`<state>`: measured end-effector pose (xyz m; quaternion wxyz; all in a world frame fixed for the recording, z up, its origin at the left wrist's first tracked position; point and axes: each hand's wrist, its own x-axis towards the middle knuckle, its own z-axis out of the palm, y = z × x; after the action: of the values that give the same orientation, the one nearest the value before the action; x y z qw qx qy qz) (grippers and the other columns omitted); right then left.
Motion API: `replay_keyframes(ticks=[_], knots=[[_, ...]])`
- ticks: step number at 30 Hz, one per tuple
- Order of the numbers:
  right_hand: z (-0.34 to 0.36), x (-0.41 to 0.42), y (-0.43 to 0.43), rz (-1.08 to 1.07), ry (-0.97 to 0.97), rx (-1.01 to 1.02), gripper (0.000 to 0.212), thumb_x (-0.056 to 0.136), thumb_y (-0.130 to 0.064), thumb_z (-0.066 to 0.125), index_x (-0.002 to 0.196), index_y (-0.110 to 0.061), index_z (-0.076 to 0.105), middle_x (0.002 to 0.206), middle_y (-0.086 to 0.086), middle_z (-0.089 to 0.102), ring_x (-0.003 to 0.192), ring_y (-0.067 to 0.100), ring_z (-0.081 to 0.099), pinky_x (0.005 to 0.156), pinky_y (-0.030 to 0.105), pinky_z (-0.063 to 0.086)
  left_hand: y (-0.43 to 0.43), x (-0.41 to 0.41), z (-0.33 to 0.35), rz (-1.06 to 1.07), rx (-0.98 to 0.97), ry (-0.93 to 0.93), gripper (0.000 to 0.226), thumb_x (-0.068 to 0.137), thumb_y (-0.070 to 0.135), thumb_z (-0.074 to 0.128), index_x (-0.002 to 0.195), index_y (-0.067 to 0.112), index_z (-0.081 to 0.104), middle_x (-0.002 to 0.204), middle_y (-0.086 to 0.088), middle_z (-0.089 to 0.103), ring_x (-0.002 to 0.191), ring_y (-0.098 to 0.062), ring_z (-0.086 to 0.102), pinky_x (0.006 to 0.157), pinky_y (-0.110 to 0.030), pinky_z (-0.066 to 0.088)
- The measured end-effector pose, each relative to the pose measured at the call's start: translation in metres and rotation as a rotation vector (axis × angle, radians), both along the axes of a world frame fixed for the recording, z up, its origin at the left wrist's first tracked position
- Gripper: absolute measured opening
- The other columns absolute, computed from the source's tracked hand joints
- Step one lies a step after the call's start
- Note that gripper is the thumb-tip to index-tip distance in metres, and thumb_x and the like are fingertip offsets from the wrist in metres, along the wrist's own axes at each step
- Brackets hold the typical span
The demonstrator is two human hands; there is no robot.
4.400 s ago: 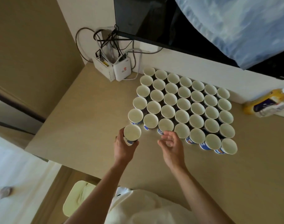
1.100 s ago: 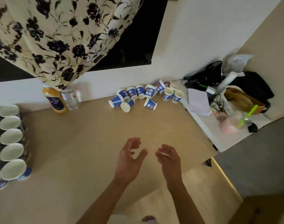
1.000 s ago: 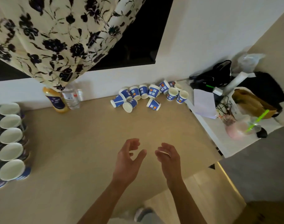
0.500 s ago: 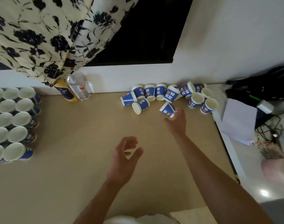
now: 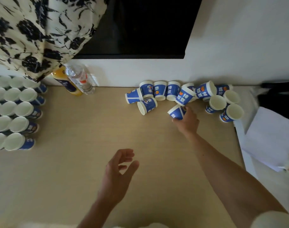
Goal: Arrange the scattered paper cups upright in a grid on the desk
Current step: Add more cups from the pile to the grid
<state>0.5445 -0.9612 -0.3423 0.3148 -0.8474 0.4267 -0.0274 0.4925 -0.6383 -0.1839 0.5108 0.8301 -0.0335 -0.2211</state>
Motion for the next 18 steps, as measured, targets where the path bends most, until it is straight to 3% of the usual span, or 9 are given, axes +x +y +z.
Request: replay_keyframes(ticks=[6, 12, 15, 18], knots=[[0.012, -0.036, 0.023, -0.067, -0.109, 0.203, 0.078, 0.066, -0.04, 0.084, 0.133, -0.019, 0.05, 0.115, 0.0, 0.066, 0.104, 0.024, 0.064, 0.096, 0.048, 0.05, -0.022, 0.005, -0.005, -0.014, 0.009, 0.026, 0.023, 0.087, 0.015, 0.075, 0.107, 0.024, 0.067, 0.101, 0.014, 0.073, 0.096, -0.002, 0.068, 0.08, -0.025, 0.054], [0.045, -0.079, 0.062, -0.115, -0.295, 0.452, 0.075, 0.068, -0.025, 0.088, 0.133, -0.024, 0.051, 0.113, -0.008, 0.068, 0.093, 0.007, 0.066, 0.084, 0.03, 0.057, -0.051, 0.006, -0.019, -0.121, 0.072, 0.072, 0.028, 0.086, 0.021, 0.078, 0.108, 0.029, 0.064, 0.104, 0.014, 0.071, 0.097, 0.0, 0.066, 0.085, -0.034, 0.056], [0.062, -0.099, 0.082, -0.083, -0.412, 0.585, 0.076, 0.068, -0.017, 0.089, 0.133, -0.03, 0.05, 0.112, -0.011, 0.068, 0.097, 0.008, 0.068, 0.082, 0.029, 0.059, -0.065, 0.005, -0.026, -0.172, 0.113, 0.085, 0.042, 0.082, 0.031, 0.081, 0.117, 0.032, 0.058, 0.115, 0.017, 0.066, 0.106, -0.002, 0.063, 0.088, -0.031, 0.055], [0.078, -0.114, 0.096, 0.006, -0.474, 0.636, 0.083, 0.067, -0.016, 0.09, 0.137, -0.028, 0.046, 0.119, -0.008, 0.067, 0.106, 0.012, 0.067, 0.086, 0.029, 0.058, -0.077, 0.005, -0.026, -0.212, 0.133, 0.095, 0.071, 0.077, 0.042, 0.083, 0.137, 0.031, 0.047, 0.127, 0.017, 0.058, 0.114, -0.002, 0.057, 0.091, -0.024, 0.05]])
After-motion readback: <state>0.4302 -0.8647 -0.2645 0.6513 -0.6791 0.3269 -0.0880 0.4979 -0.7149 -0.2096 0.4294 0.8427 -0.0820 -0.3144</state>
